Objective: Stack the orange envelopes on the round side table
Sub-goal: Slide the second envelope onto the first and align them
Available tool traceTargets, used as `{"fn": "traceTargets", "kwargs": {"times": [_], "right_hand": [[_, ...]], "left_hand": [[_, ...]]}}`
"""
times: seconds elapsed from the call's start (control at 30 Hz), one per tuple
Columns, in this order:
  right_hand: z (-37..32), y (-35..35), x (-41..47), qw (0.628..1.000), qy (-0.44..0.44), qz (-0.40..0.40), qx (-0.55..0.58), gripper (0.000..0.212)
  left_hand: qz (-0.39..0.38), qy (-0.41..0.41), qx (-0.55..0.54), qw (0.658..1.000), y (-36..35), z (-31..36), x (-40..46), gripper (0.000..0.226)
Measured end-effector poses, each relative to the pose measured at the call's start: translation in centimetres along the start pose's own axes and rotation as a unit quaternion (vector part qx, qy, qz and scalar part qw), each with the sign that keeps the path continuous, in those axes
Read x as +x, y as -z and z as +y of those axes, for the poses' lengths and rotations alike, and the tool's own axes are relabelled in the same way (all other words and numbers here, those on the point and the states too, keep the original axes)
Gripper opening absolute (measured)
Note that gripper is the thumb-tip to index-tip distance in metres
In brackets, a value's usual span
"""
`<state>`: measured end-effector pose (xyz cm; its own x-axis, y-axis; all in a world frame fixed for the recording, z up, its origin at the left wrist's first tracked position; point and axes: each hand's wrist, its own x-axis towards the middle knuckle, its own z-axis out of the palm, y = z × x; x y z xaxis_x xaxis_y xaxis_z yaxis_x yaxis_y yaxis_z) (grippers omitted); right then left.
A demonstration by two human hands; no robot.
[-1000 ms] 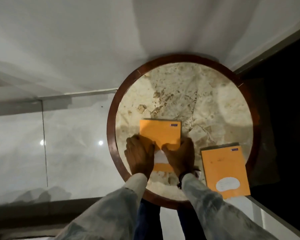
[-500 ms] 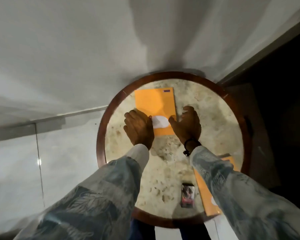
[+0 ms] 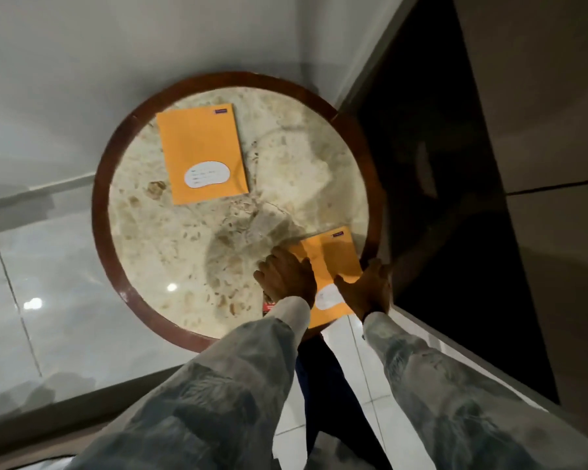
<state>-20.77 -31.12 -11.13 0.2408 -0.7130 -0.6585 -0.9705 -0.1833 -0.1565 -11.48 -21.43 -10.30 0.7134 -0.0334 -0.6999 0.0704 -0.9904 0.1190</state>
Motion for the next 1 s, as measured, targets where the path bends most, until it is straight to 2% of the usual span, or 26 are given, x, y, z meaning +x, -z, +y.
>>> {"fn": "traceTargets", "kwargs": {"times": [0.13,0.23,0.33,0.43,0.5,0.6,0.73,0.8,0.9,1.0], "right_hand": [[1.0,0.1,0.8,1.0,0.005,-0.007,0.005,0.08],[1.6,1.0,1.9,1.0,0.017,0.006,0.014,0.079],[0.4,2.3,2.9,0.996,0.038,0.005,0.081,0.083],[-3.7,3.3,3.5,0.985,0.078,0.004,0.151,0.085],[-7.9,3.3,3.5,0.977,0.114,0.018,0.182,0.074],[-15.3,2.2,3.4,0.973,0.164,0.035,0.159,0.064],[-23.9,-0.8,3.6,0.971,0.193,0.02,0.142,0.06],[-27.0,-2.9,4.0,0.974,0.194,0.006,0.118,0.057],[-28.9,-5.3,4.4,0.978,0.195,-0.002,0.079,0.048],[-29.6,-6.7,4.5,0.977,0.197,0.031,0.069,0.043]], "left_hand": [[-0.031,0.063,-0.134,0.989,-0.5,1.2,0.8,0.06],[-0.042,0.04,-0.255,0.965,-0.1,2.1,2.0,0.028],[-0.043,0.012,-0.349,0.936,1.5,2.9,3.7,0.034],[-0.009,-0.021,-0.393,0.919,5.0,3.4,6.1,0.04],[0.049,-0.044,-0.392,0.917,8.4,2.8,8.3,0.042],[0.129,-0.051,-0.411,0.901,13.9,0.3,11.8,0.045],[0.172,-0.032,-0.419,0.891,19.1,-3.5,16.9,0.038],[0.153,-0.021,-0.392,0.907,20.5,-5.3,19.6,0.035],[0.128,-0.006,-0.28,0.951,20.1,-7.7,21.7,0.044],[0.141,-0.026,-0.219,0.965,19.0,-8.6,22.0,0.05]]}}
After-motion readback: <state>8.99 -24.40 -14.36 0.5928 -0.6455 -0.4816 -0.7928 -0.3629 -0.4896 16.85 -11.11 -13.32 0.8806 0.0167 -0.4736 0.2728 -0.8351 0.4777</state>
